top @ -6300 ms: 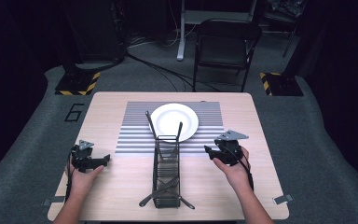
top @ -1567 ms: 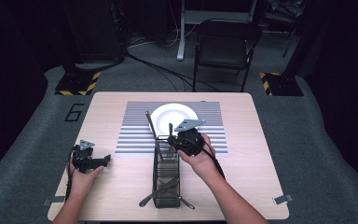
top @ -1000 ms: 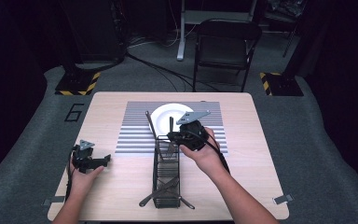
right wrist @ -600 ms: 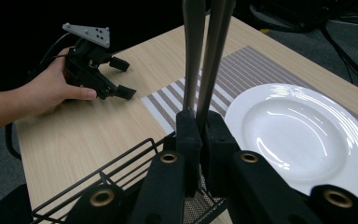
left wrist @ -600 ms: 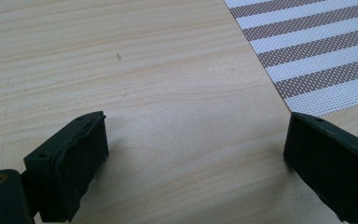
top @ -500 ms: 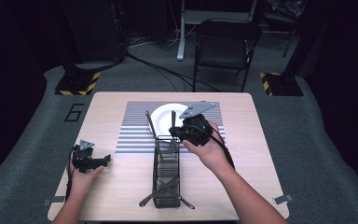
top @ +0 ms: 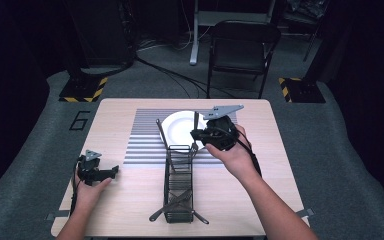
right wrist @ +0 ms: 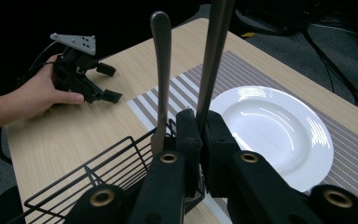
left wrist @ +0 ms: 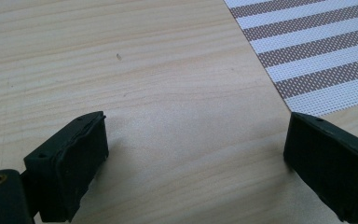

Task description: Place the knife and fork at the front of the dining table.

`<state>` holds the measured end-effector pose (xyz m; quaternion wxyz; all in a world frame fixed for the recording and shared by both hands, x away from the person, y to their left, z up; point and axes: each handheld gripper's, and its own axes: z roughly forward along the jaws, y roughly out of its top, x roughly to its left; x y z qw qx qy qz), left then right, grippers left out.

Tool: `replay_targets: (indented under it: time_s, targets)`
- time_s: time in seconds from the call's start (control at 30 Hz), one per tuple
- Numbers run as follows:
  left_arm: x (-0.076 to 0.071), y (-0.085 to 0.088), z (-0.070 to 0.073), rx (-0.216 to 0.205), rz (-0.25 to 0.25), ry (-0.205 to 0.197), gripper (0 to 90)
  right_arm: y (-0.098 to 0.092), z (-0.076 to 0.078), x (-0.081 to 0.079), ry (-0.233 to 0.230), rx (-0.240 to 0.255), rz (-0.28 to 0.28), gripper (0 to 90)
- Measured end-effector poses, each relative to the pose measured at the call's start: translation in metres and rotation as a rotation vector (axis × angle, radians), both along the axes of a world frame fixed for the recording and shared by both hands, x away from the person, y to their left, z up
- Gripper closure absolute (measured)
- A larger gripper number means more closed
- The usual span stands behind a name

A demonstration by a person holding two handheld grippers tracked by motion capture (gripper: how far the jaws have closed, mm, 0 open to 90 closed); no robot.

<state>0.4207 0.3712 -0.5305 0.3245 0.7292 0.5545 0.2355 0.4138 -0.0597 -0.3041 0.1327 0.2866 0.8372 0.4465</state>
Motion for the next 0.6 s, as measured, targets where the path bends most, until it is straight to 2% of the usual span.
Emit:
replay_targets:
  time_s: [0.37, 0.6]
  targets:
    - [0.0, 0.0, 0.0, 0.0, -0.001, 0.001, 6.1, -0.018, -0.005, 0.004, 0.0, -0.007, -0.038, 86.9]
    - [0.0, 0.0, 0.0, 0.0, 0.0, 0.0, 6.1, -0.03, -0.016, 0.008, 0.004, -0.009, -0.079, 86.9]
